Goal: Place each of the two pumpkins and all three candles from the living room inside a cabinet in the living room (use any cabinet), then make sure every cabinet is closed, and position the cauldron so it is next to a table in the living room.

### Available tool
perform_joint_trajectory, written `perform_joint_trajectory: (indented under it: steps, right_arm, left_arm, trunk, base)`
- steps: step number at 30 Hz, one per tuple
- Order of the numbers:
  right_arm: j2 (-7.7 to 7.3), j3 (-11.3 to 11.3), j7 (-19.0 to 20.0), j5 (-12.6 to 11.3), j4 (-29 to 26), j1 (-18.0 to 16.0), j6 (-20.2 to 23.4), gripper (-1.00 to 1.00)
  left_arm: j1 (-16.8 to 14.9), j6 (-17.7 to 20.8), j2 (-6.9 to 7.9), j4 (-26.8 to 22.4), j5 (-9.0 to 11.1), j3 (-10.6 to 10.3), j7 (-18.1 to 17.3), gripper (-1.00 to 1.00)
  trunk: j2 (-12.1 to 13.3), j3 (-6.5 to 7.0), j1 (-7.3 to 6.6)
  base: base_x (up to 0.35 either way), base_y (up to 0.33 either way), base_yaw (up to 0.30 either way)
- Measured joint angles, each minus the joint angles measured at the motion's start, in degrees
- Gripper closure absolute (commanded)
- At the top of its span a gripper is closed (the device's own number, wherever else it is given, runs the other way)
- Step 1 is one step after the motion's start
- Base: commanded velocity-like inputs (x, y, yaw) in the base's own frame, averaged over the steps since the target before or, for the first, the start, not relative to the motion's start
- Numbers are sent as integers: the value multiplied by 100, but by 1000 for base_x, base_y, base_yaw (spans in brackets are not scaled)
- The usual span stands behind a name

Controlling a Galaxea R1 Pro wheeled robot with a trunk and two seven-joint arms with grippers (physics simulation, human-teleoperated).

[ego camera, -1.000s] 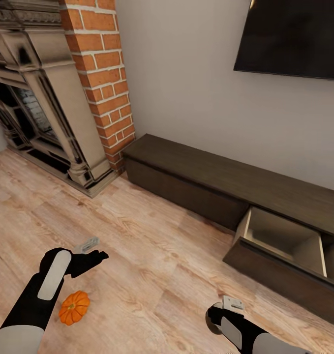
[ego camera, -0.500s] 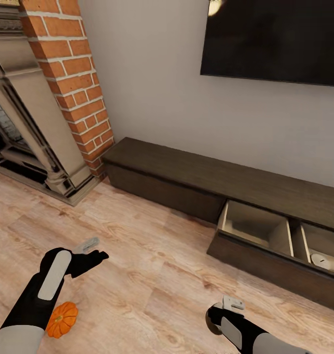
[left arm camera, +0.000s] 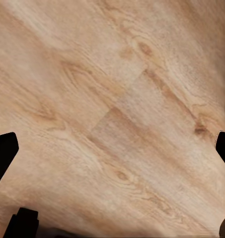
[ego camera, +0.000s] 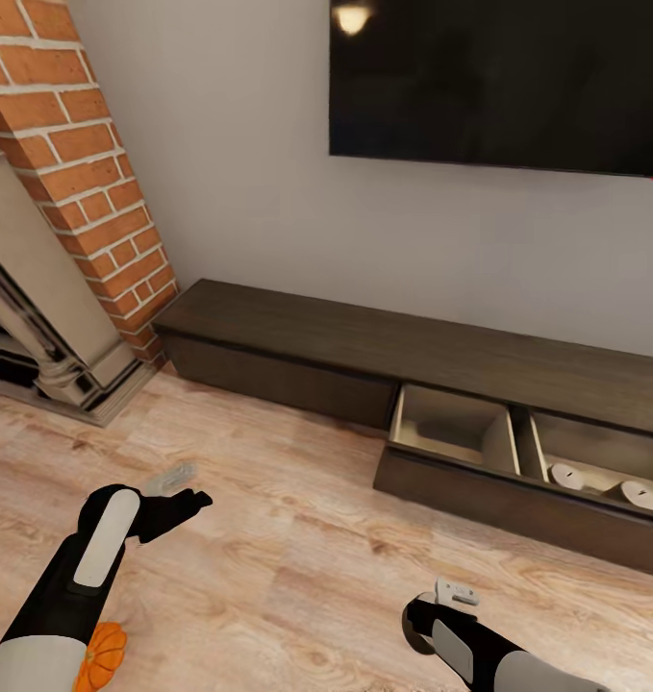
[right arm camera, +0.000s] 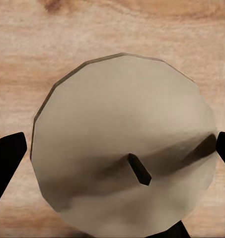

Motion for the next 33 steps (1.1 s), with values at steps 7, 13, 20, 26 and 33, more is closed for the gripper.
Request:
perform_joint_trajectory:
  steps: [7, 13, 20, 26, 33]
  right_arm:
    - [0, 0, 0, 0, 0, 0, 0, 100]
    - [0, -1, 0, -4, 0, 0, 0, 100]
    - [0, -1, 0, -3, 0, 0, 0, 100]
    - [0, -1, 0, -5, 0, 0, 0, 100]
    - [0, -2, 0, -8, 0, 0, 0, 100]
  left_arm:
    - [0, 0, 0, -2, 0, 0, 0, -100]
    - [0, 0, 0, -2, -1, 0, 2, -100]
    - [0, 0, 0, -2, -1, 0, 3, -100]
    - [0, 0, 0, -2, -1, 0, 3, -100]
    - [0, 0, 0, -1, -1, 0, 3, -100]
  trunk:
    - [281, 126, -154]
    - [483, 216, -264]
    - [483, 216, -264]
    - [483, 216, -264]
    - [483, 216, -264]
  base:
    - [-2, 0, -277]
    - [0, 0, -277]
    - [0, 0, -277]
    - [0, 0, -277]
    - [0, 0, -277]
